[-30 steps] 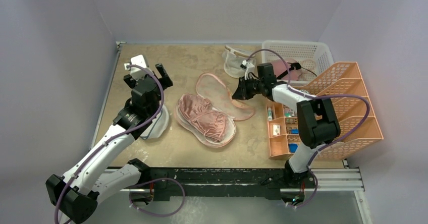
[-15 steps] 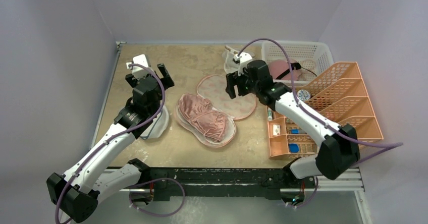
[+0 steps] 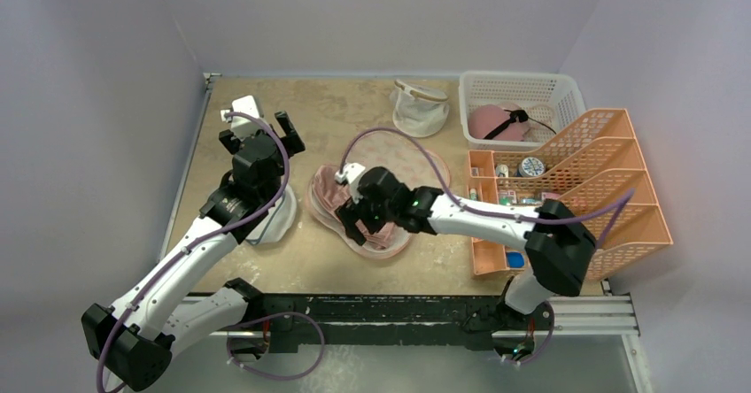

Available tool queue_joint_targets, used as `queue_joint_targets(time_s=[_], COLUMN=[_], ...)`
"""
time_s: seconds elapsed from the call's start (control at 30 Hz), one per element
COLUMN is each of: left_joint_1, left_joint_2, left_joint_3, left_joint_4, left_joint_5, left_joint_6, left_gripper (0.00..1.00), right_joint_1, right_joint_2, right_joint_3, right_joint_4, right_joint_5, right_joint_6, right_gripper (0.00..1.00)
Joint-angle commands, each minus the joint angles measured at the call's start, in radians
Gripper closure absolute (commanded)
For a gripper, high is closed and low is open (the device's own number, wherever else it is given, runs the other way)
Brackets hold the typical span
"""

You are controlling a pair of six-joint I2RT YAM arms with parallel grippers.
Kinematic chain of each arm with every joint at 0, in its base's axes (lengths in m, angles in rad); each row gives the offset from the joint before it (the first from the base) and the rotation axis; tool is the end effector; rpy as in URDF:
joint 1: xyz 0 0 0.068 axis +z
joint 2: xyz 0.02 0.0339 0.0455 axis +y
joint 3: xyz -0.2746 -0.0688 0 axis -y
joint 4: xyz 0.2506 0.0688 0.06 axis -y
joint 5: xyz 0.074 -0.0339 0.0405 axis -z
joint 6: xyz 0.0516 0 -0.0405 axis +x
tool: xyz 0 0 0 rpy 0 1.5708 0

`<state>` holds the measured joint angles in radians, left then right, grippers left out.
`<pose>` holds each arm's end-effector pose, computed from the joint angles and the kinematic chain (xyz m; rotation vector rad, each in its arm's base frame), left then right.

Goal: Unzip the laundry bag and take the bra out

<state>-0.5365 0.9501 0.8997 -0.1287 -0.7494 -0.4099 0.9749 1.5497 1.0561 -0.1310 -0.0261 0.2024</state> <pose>0.2101 -0.0841 0.3643 -0.4277 1.6472 -0.0494 0.2039 0.3030 0.2487 -0.8734 2.1072 0.6730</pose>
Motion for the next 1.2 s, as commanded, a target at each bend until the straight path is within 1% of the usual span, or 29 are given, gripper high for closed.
queue_joint_targets(time_s=[0.0, 0.13, 0.2, 0.47, 0.63, 0.67, 0.73, 0.83, 0.93, 1.0, 1.1, 1.17], left_joint_1=[0.007, 0.008, 0.007, 0.007, 0.007, 0.007, 0.007, 0.007, 0.007, 0.007, 0.007, 0.007], left_joint_2=[-0.014, -0.012, -0.012, -0.011, -0.007, -0.007, -0.006, -0.008, -0.007, -0.009, -0.012, -0.014], left_joint_3=[0.036, 0.036, 0.035, 0.037, 0.039, 0.038, 0.038, 0.039, 0.040, 0.040, 0.040, 0.040], left_joint_4=[0.029, 0.030, 0.029, 0.029, 0.029, 0.029, 0.029, 0.028, 0.027, 0.028, 0.028, 0.026], left_joint_5=[-0.016, -0.018, -0.016, -0.012, -0.009, -0.008, -0.008, -0.006, -0.004, -0.002, -0.002, -0.002], left_joint_6=[-0.009, -0.009, -0.008, -0.007, -0.007, -0.007, -0.007, -0.007, -0.009, -0.009, -0.009, -0.010], left_gripper=[0.16, 0.16, 0.16, 0.16, 0.16, 0.16, 0.16, 0.16, 0.16, 0.16, 0.16, 0.16], right_joint_1=[0.091, 0.130, 0.131, 0.133, 0.131, 0.131, 0.132, 0.131, 0.131, 0.133, 0.131, 0.131], right_joint_2=[0.068, 0.133, 0.146, 0.174, 0.194, 0.200, 0.210, 0.218, 0.225, 0.232, 0.237, 0.235], right_joint_3=[0.056, 0.089, 0.096, 0.091, 0.104, 0.108, 0.114, 0.114, 0.114, 0.115, 0.117, 0.120], right_joint_4=[-0.033, -0.060, -0.067, -0.073, -0.072, -0.072, -0.070, -0.067, -0.065, -0.065, -0.068, -0.066], right_joint_5=[0.106, 0.173, 0.198, 0.267, 0.294, 0.295, 0.298, 0.305, 0.309, 0.312, 0.318, 0.320], right_joint_6=[0.002, 0.017, 0.021, 0.042, 0.046, 0.046, 0.045, 0.049, 0.051, 0.055, 0.063, 0.064], right_gripper=[0.13, 0.13, 0.15, 0.32, 0.47, 0.47, 0.42, 0.37, 0.37, 0.38, 0.48, 0.58])
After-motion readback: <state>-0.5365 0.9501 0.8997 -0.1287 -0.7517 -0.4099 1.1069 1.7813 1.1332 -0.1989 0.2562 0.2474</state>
